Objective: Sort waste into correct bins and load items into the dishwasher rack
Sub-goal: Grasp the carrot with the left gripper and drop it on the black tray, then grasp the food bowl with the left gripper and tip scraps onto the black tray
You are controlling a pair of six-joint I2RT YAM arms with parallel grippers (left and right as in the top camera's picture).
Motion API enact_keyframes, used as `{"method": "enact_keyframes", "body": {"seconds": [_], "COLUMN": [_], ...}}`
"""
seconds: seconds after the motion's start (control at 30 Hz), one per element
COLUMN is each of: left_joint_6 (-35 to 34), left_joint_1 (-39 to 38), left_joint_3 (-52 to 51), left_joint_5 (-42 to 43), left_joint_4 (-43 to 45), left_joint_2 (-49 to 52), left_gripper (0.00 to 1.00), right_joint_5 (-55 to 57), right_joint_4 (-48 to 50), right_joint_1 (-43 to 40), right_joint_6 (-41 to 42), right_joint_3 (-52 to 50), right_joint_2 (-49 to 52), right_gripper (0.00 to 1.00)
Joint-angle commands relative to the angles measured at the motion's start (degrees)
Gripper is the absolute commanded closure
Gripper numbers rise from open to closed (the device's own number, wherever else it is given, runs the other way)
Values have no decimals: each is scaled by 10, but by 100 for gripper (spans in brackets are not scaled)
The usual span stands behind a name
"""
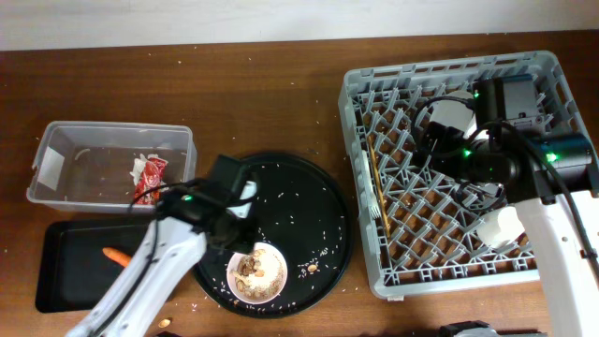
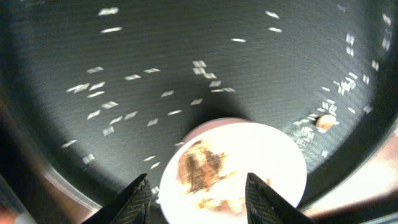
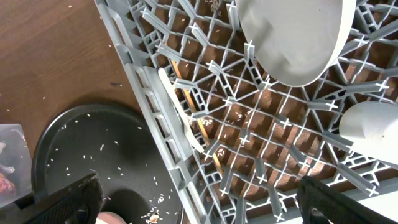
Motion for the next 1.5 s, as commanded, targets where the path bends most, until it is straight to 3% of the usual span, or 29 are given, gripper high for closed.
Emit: {"method": "enact_keyframes", "body": {"seconds": [0.0,0.13,0.27,0.37,0.47,0.57,0.67,0.77,0.87,1.03,1.07,1.17,1.2,1.3,1.33,1.47], "left_joint_6": [50,-26,-44,-54,-64,-70,-110,-90,-42,101,130,186,216,311,316,313], "left_joint_1": [-106,-227,-288,-295,-295,-295,-265,-159,87,506,602,711,764,892,913,922], "left_joint_3": [0,-5,-36,-36,-36,-36,8,37,37,7,-41,-141,-190,-250,-252,-253], "left_joint_5": [31,-23,5,5,3,-17,-84,-94,-76,232,351,524,632,826,860,860], "left_joint_4": [10,12,46,50,65,72,3,-24,-54,-10,41,151,194,203,202,193], "left_joint_2": [39,51,102,148,176,189,137,18,-107,-124,-93,-59,-59,-60,-60,-60], "left_gripper": [53,54,66,77,81,100,100,100,100,100,100,100,100,100,100,100], "right_joint_5": [-1,-1,-1,-1,-1,-1,-1,-1,-1,-1,-1,-1,-1,-1,-1,-1], "right_joint_4": [0,0,0,0,0,0,0,0,0,0,0,0,0,0,0,0], "right_joint_1": [-2,-2,-2,-2,-2,-2,-2,-2,-2,-2,-2,-2,-2,-2,-2,-2], "right_joint_6": [4,4,4,4,4,4,4,4,4,4,4,4,4,4,4,4], "right_joint_3": [-2,-2,-2,-2,-2,-2,-2,-2,-2,-2,-2,-2,-2,-2,-2,-2], "right_joint_2": [0,0,0,0,0,0,0,0,0,0,0,0,0,0,0,0], "right_gripper": [1,1,1,1,1,1,1,1,1,1,1,1,1,1,1,1]}}
